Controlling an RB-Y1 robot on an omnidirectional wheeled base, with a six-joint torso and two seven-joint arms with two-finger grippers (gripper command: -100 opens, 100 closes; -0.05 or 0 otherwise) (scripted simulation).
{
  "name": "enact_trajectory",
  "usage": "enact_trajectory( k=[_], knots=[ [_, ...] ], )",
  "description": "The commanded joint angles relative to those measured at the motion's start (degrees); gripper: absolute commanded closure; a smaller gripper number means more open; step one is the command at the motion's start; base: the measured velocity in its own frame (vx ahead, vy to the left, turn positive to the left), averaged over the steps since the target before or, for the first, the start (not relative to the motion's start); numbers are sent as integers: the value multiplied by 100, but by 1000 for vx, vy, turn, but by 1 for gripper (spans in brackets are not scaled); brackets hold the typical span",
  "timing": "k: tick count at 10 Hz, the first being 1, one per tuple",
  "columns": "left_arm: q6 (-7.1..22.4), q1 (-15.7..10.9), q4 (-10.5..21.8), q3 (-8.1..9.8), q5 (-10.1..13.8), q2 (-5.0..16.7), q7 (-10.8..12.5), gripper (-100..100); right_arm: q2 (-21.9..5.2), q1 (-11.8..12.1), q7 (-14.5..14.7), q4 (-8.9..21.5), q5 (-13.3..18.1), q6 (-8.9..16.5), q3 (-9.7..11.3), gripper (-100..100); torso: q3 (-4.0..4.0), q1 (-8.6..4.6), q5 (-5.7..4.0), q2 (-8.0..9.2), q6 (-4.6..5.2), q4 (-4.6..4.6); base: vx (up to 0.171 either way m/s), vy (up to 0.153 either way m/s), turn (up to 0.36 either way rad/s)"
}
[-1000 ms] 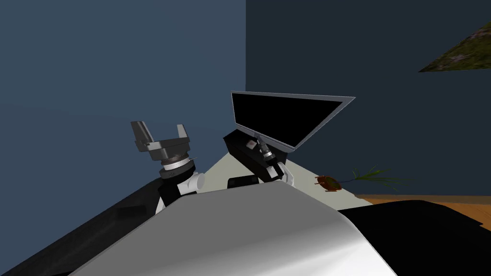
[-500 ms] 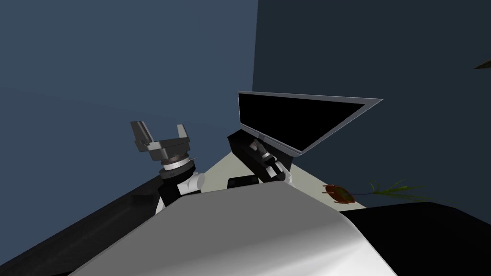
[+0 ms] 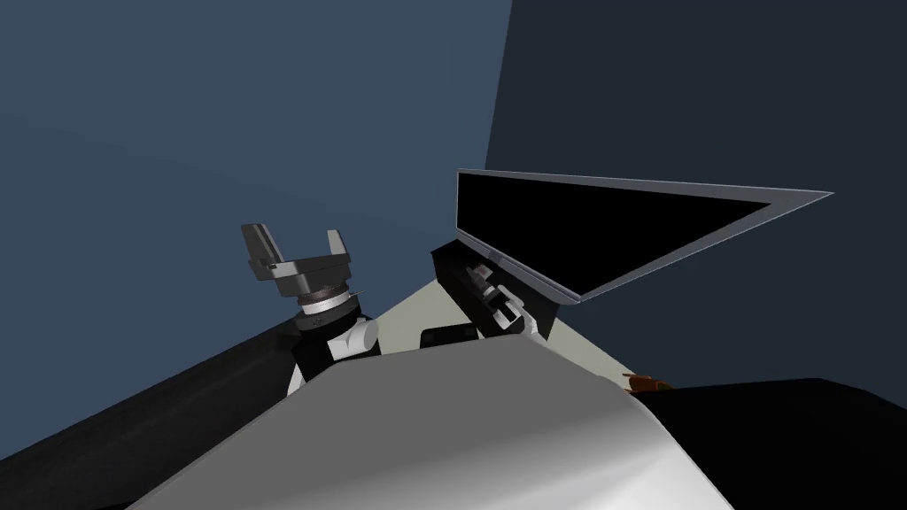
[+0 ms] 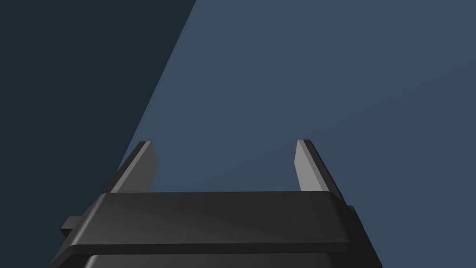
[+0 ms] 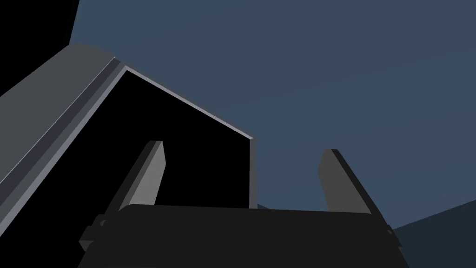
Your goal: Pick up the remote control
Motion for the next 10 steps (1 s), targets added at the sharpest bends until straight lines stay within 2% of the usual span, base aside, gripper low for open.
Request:
enact_trajectory(
  k=[1, 2, 3, 5, 6, 8, 9, 10],
  knots=[
    [0, 0, 0, 0, 0, 0, 0, 0, -149, -44, -19, 272, 64, 54, 77, -100, 0, 0, 0, 0, 0, 0, 41, -3, 97],
    [0, 1, 0, 1, 0, 0, 0, 0, -321, -172, -5, 423, 187, 63, 218, -100, 1, -5, -1, 3, 7, 0, 31, 1, 251],
    [0, 0, 0, 0, 0, 0, 0, 0, -321, -172, -5, 609, 187, 63, 218, -100, 3, -5, -1, 5, 1, 1, 22, -5, 117],
    [0, 1, 0, 1, 0, 0, 0, 0, -321, -172, -5, 672, 187, 63, 218, -100, 9, -5, -1, 17, 8, 3, 1, 0, -35],
    [0, 1, 0, 1, 0, 0, 0, 0, -494, -297, 15, 854, 314, 65, 363, -100, 12, -3, -1, 21, 7, 4, 9, 3, 242],
    [0, 1, 0, 1, 0, 0, 0, 0, -494, -297, 15, 1078, 314, 65, 363, -100, 8, -5, -1, 15, 6, 3, 14, -6, 77],
    [0, 1, 0, 1, 0, 0, 0, 0, -667, -418, 40, 1254, 443, 63, 512, -100, 9, -6, -1, 17, 8, 3, 17, 0, 239],
    [0, 0, 0, 0, 0, 0, 0, 0, -667, -418, 40, 1442, 443, 63, 512, -100, 8, -4, -1, 13, 2, 3, 21, -9, 132]
  ],
)
